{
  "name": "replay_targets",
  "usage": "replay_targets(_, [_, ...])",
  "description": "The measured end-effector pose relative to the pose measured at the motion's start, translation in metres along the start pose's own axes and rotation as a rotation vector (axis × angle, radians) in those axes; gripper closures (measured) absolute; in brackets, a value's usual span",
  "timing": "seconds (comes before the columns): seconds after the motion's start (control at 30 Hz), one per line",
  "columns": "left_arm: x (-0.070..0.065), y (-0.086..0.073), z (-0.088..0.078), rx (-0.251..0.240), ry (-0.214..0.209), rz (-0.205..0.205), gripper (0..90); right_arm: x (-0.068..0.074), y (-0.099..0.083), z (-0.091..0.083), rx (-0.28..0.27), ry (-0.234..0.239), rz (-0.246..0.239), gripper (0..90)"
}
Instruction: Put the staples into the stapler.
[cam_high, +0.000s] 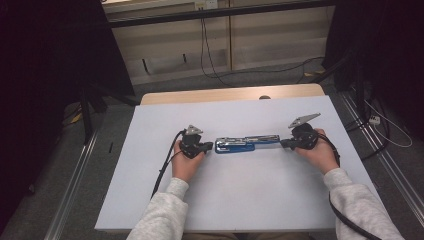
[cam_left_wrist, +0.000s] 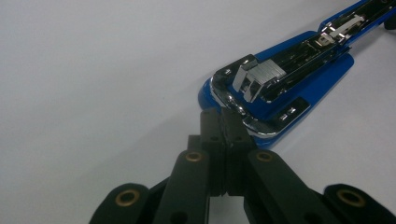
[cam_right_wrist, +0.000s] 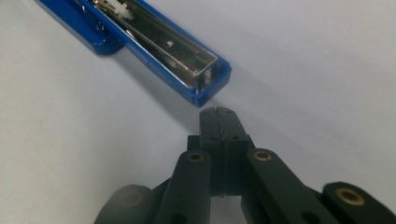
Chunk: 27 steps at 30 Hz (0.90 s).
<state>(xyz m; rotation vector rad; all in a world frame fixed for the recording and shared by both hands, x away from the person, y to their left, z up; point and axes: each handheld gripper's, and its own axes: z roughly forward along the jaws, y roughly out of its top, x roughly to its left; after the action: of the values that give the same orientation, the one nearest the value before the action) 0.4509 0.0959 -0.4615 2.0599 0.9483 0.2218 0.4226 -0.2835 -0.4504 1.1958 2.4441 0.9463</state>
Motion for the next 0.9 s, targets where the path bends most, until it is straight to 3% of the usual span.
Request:
replay_targets(0.3, [-0.0033, -0.0012, 0.0066, 0.022, -0.003, 0.025, 90.0, -0.0011, 0.0013, 0.0001, -0.001, 0.004, 0.003, 90.0])
replay_targets(0.4, [-0.0004, -0.0012, 0.0058, 0.027, -0.023, 0.015, 89.8, -0.0011, 0.0017, -0.0006, -0.004, 0.0, 0.0, 90.0])
replay_targets(0.9, [-0.0002, -0.0013, 0.0082, 0.01, -0.016, 0.001, 90.0, -0.0002, 0.0039, 0.0031, -0.002, 0.005, -0.003, 90.0])
